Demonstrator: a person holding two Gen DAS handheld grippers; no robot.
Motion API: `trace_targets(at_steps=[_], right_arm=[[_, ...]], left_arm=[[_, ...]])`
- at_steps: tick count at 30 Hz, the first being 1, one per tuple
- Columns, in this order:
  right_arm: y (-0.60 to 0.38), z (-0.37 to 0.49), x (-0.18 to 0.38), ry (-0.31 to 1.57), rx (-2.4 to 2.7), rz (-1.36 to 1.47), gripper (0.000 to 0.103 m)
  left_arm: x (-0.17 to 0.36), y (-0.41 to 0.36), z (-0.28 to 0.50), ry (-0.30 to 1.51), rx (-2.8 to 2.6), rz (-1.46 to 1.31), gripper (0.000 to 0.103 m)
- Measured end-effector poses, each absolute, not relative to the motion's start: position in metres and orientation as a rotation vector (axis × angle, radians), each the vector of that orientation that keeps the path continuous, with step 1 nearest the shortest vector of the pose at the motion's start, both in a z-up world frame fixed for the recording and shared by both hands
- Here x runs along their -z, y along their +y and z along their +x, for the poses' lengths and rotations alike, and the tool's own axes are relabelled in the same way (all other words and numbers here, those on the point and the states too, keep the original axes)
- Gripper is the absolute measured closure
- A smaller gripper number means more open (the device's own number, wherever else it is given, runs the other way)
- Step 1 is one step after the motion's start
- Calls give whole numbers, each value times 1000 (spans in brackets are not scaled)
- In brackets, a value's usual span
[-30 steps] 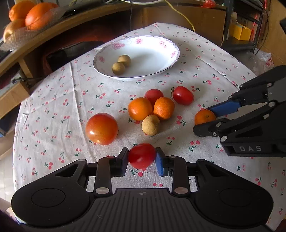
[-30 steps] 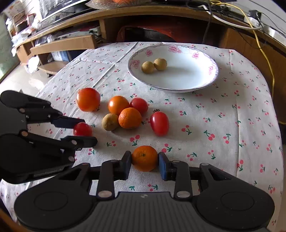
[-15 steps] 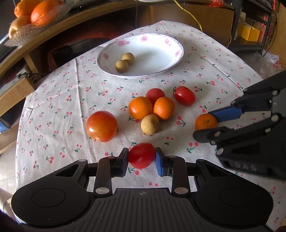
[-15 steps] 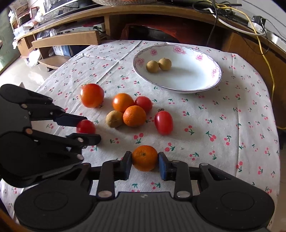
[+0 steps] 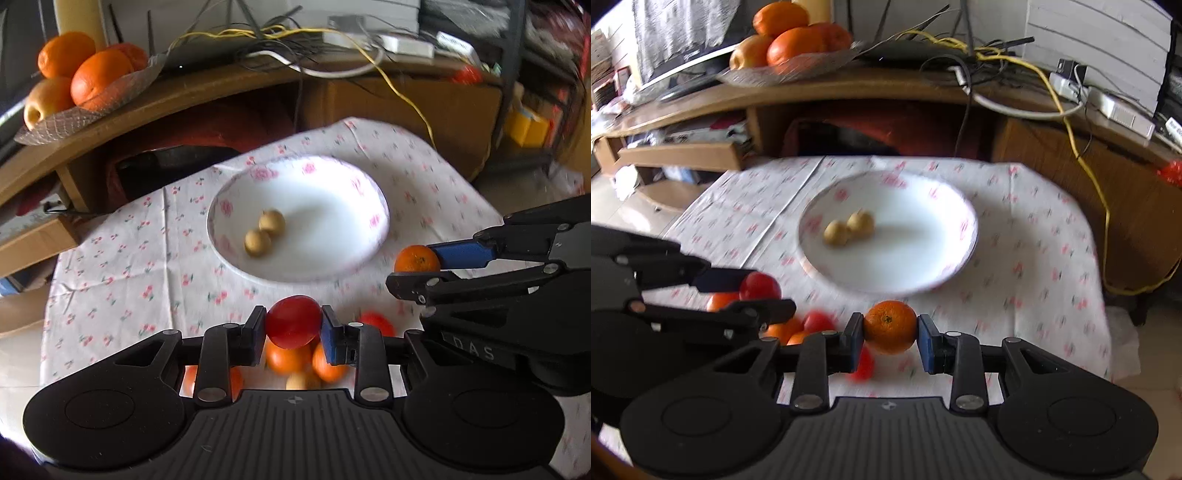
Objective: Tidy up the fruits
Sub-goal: 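Carry the cherry tomato and mandarin over the white bowl with both tools, then open the left tool to drop the tomato while the right tool releases the mandarin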
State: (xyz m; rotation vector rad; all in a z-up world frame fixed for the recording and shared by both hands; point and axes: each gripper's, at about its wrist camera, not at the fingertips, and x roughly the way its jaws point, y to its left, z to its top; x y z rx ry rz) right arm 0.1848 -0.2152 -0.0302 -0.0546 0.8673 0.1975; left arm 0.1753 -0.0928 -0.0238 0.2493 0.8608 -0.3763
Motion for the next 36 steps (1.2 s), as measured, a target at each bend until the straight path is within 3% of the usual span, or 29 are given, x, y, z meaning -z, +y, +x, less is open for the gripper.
trace_targets(at_steps=[10,36], right_arm=[[-232,232,39,854,-139,-2,70],[-227,255,55,843,-131,-34,68]], left_arm=[[30,-104,223,871,348,207,66],[50,-102,239,890,299,206,65]])
